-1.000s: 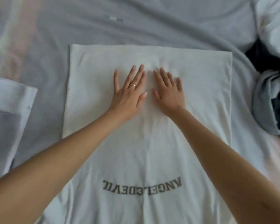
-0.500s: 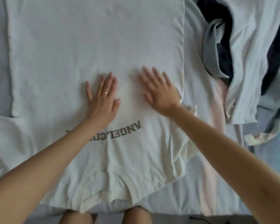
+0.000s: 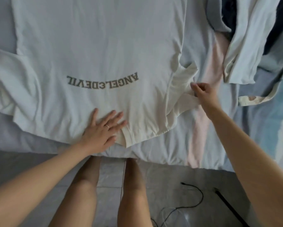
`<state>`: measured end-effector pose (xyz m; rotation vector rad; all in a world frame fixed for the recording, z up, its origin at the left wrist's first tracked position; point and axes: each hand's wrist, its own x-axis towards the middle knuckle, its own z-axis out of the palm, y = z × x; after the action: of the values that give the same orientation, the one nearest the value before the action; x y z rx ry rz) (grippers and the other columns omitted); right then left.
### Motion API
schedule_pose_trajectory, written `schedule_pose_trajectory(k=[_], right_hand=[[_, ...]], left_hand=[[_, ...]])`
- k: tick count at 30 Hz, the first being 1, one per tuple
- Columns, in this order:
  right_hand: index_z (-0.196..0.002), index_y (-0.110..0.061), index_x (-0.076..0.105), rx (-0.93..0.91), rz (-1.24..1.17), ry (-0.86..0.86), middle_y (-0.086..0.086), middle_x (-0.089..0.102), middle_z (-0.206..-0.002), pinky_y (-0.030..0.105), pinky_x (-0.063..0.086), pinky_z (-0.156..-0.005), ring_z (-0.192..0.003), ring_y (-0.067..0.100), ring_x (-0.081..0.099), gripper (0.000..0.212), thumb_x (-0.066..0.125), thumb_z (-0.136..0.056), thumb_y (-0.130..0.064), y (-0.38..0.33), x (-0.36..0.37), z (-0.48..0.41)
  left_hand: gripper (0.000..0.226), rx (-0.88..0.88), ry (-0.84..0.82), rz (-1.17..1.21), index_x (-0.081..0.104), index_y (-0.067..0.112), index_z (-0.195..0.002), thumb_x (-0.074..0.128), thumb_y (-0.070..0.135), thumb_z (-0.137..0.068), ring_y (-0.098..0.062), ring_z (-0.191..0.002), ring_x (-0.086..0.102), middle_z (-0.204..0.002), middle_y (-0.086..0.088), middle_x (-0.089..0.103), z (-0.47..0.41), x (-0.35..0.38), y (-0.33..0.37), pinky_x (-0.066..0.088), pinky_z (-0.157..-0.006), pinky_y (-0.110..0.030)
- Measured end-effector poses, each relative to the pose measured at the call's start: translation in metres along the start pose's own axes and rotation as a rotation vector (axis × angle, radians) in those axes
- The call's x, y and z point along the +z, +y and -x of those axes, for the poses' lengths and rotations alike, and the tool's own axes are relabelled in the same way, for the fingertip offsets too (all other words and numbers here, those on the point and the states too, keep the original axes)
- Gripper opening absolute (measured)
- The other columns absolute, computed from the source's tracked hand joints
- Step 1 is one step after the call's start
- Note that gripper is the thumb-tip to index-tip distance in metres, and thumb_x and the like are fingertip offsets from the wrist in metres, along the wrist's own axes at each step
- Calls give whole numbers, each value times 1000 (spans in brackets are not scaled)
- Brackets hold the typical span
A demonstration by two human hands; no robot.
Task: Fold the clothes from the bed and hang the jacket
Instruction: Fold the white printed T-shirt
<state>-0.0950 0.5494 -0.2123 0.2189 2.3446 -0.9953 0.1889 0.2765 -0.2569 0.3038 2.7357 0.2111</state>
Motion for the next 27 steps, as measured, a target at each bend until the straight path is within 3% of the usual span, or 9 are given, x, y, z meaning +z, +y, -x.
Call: schedule_pose_trajectory(k=[3, 5, 7, 10, 14, 20, 24, 25, 27], right_hand=[[-95, -11, 65, 71, 45, -157, -4, 62, -79, 9, 44, -56, -71, 5, 57, 21, 72, -84, -28, 9, -2, 10], [-103, -5, 65, 142, -8, -219, 4, 65, -89, 18, 49, -68, -80, 14, 60, 30, 75, -80, -22, 11, -3, 14], [-113, -3, 62, 189, -139, -205, 11, 65, -101, 32, 52, -79, -88, 21, 62, 51, 76, -68, -22, 15, -4, 19], [-120, -4, 57, 237, -390, -112, 9, 65, -100, 31, 54, -74, -85, 21, 63, 52, 65, -69, -7, 24, -11, 28], [-104, -14, 61, 307, -520, -48, 1, 63, -89, 19, 51, -54, -75, 15, 60, 36, 47, -83, 12, 39, -36, 43], [-118, -20, 56, 93, -663, -342, 1, 68, -94, 23, 53, -65, -83, 14, 65, 56, 38, -80, 17, 3, -42, 82], [-134, -48, 39, -152, -184, -793, 3, 56, -112, 19, 44, -91, -106, 10, 55, 63, 61, -84, -16, -38, -8, 100], [-135, -49, 37, -200, -43, -798, 0, 53, -117, 17, 40, -96, -113, 7, 51, 61, 62, -86, -22, -44, 1, 96], [-140, -29, 42, -415, 165, -538, 1, 48, -125, 15, 38, -98, -118, 7, 47, 57, 58, -88, -15, -53, 20, 78]], left_hand=[[49, 157, 43, 214, 51, 24, -136, 37, 34, -91, -10, -139, 32, -147, 3, 42, 24, -9, 7, 16, -115, -47], [36, 161, 166, 352, 74, 15, -98, 41, 28, -90, -12, -106, 64, -115, 0, 69, 23, -25, 11, 34, -106, -41], [33, 137, 253, 412, 70, 10, -73, 43, 22, -89, -17, -72, 66, -79, 0, 71, 14, -42, 17, 49, -85, -40], [33, -21, 267, 646, 71, 11, -90, 43, 28, -89, -12, -80, 66, -91, 4, 70, -15, -65, 35, 54, -74, -33], [32, -209, 121, 1156, 61, 22, -119, 45, 24, -91, 0, -114, 54, -123, 11, 60, -87, -77, 71, 45, -97, -24], [51, -493, 72, 1592, 47, 15, -137, 36, 44, -96, -21, -126, 48, -136, -7, 52, -173, -78, 118, 36, -107, -37], [70, -695, 96, 2264, 59, 20, -120, 16, 68, -90, -24, -105, 60, -111, -6, 65, -162, -81, 93, 44, -93, -37], [74, -755, 142, 2377, 59, 20, -123, 13, 68, -91, -28, -107, 61, -113, -8, 66, -153, -78, 84, 46, -92, -37], [78, -864, 167, 2485, 60, 19, -123, 14, 72, -89, -29, -106, 64, -114, -9, 68, -132, -71, 70, 51, -85, -41]])
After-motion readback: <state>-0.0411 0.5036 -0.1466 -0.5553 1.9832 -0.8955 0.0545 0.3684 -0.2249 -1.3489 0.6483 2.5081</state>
